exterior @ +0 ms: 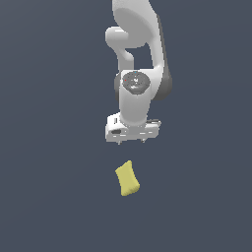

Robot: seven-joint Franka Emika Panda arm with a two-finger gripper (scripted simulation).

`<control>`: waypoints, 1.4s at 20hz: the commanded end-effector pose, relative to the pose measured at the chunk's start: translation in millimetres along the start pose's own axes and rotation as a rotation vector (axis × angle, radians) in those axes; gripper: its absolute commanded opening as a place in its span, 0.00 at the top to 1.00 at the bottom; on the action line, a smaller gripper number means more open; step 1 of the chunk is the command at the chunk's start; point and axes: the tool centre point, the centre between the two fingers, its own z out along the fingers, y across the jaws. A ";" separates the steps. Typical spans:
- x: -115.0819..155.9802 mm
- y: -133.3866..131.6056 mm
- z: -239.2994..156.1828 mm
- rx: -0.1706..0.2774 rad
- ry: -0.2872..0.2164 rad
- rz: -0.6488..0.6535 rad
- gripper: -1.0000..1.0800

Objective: Pick up the object and move it to a goal position.

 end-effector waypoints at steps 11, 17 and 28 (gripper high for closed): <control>63.1 9.6 28.1 -0.002 0.013 -0.104 0.04; 89.1 15.2 44.9 -0.002 0.020 -0.152 0.04; 110.9 21.5 63.0 -0.001 0.027 -0.197 0.04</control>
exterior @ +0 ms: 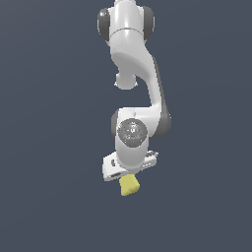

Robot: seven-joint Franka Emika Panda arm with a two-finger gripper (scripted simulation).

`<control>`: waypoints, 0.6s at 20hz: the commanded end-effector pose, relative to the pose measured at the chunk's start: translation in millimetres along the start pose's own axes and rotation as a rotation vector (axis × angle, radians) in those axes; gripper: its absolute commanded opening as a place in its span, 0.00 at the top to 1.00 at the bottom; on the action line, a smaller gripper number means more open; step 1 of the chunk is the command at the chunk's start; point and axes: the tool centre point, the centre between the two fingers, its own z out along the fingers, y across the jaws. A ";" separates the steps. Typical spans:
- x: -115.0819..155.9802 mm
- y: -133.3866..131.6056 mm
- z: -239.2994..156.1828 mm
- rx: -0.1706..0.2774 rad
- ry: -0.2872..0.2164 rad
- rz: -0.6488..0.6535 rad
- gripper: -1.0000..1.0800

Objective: Pick up the object and move it to a goal position.

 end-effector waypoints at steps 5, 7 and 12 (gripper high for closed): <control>2.5 1.4 2.6 0.000 0.001 -0.006 0.04; 2.5 1.4 4.3 0.000 0.001 -0.006 0.04; 2.3 1.3 22.4 0.000 0.001 -0.007 0.04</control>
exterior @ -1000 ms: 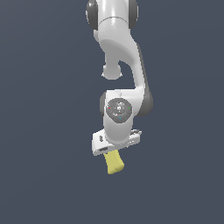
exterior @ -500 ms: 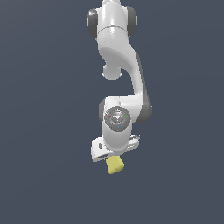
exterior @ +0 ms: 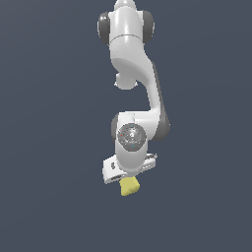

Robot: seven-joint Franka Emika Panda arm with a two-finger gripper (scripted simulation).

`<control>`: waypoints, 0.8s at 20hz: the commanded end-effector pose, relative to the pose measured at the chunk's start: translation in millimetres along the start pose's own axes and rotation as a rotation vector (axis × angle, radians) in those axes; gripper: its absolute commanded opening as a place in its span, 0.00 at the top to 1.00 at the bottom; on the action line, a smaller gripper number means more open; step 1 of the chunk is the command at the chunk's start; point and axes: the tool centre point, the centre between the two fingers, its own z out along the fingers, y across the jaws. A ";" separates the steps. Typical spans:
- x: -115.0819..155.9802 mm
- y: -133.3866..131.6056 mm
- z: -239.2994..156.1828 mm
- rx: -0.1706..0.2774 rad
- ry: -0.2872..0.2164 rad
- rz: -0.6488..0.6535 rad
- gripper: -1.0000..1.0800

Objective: Pick up the object and move it to a goal position.

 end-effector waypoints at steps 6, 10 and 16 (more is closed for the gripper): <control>-1.2 -0.3 36.6 0.000 -0.001 -0.001 0.04; -0.1 0.0 39.2 0.000 -0.001 -0.001 0.04; 0.3 0.1 38.0 0.000 -0.001 -0.001 1.00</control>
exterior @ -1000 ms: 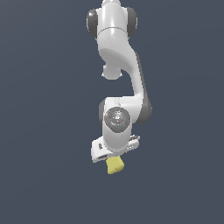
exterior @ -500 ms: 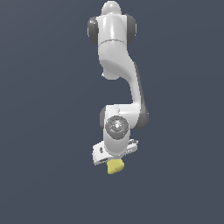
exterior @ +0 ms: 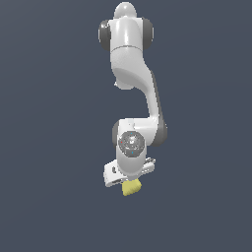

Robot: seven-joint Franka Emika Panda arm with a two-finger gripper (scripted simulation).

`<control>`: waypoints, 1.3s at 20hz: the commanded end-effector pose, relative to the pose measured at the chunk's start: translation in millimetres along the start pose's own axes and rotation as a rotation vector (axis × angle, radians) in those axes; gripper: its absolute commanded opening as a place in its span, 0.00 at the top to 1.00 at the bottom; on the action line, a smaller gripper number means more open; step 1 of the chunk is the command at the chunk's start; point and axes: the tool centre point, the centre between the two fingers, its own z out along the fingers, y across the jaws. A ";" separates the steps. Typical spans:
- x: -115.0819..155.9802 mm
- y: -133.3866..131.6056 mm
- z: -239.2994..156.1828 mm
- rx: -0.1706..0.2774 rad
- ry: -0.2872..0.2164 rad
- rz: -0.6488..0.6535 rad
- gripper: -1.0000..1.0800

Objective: Pick up the object and move it to a goal position.

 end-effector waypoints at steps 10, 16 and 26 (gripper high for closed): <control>-0.7 0.7 -2.1 0.000 0.000 0.000 1.00; -6.7 8.5 -19.3 0.000 -0.001 0.000 1.00; -32.4 42.8 -94.8 0.001 -0.003 0.000 1.00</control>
